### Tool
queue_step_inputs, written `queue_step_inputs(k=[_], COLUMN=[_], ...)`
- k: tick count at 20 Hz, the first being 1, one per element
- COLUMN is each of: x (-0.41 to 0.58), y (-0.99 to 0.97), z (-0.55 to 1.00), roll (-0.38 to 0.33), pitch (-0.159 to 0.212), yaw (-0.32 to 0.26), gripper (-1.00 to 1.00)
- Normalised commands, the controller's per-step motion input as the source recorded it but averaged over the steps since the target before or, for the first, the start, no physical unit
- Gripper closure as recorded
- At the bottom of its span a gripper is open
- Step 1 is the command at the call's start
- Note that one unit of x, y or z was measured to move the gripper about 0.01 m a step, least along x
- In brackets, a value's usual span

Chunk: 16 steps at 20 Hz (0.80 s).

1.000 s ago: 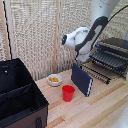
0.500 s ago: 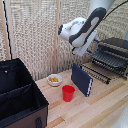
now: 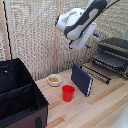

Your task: Gently stretch your hand towards the oven tray's handle, obtaining a firm grip, and draw it cautiously out of the oven. Transition your grip to the hot dog bowl, gingerly seizing the edge, and elevate it from the surface. Hover the bowl over the tray, delicately lower it, and temper your grip, establishing the bowl's equilibrium.

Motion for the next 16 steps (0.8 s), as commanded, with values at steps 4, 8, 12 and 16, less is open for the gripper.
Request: queue_step_inputs(k=[4, 8, 12, 16], x=[0.091, 0.141, 0.156, 0.143], y=[0.23, 0.25, 0.25, 0.24], z=[0.01, 0.0, 0.0, 0.0], roll=[0.348, 0.373, 0.375, 0.363], pitch=[-0.028, -0.024, -0.025, -0.033], yaw=[-0.193, -0.17, -0.164, -0.174], gripper=[-1.0, -1.0, -1.0, -1.0])
